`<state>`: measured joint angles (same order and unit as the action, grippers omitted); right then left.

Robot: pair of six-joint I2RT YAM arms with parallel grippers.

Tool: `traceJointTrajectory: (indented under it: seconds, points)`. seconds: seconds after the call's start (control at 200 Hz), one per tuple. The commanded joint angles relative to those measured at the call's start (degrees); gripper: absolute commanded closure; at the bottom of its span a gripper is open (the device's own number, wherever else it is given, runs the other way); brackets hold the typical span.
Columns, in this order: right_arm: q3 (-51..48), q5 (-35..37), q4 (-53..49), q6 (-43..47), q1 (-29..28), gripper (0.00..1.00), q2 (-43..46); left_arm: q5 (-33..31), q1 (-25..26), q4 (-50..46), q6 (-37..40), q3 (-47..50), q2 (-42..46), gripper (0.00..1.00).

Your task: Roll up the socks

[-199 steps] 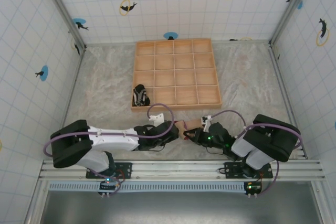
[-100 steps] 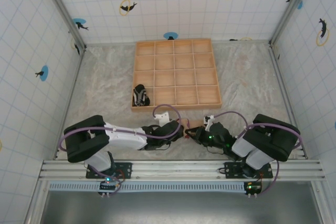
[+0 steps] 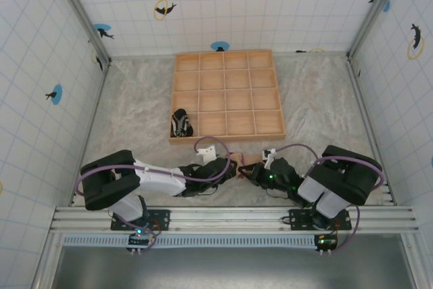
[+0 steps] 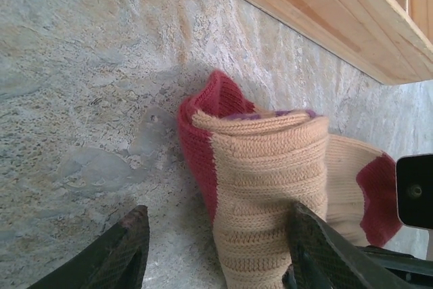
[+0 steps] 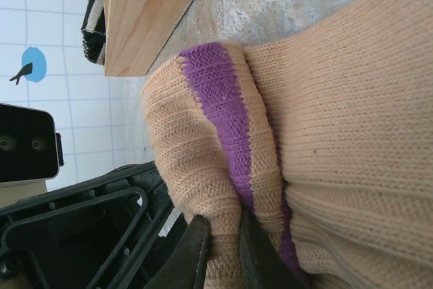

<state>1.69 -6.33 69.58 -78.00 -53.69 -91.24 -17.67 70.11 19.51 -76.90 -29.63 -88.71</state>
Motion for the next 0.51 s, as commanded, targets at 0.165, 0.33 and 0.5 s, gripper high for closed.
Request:
traceJointTrajectory:
  seconds: [0.165, 0.33, 0.5]
  points:
    - [-6.9, -1.1, -6.3, -0.1, 0.6, 1.0, -2.0, 0.1, 0.4, 9.3, 5.1, 0.9, -1.6, 0.4]
    - [-7.1, -1.1, -6.0, -0.1, 0.7, 1.0, -1.9, 1.3, -0.1, 8.3, 5.0, 0.0, -3.4, 0.42]
    - [-7.5, -1.2, -5.6, 0.0, 0.8, 1.0, -1.3, 2.1, -0.9, 6.8, 3.3, -0.1, -4.5, 0.49]
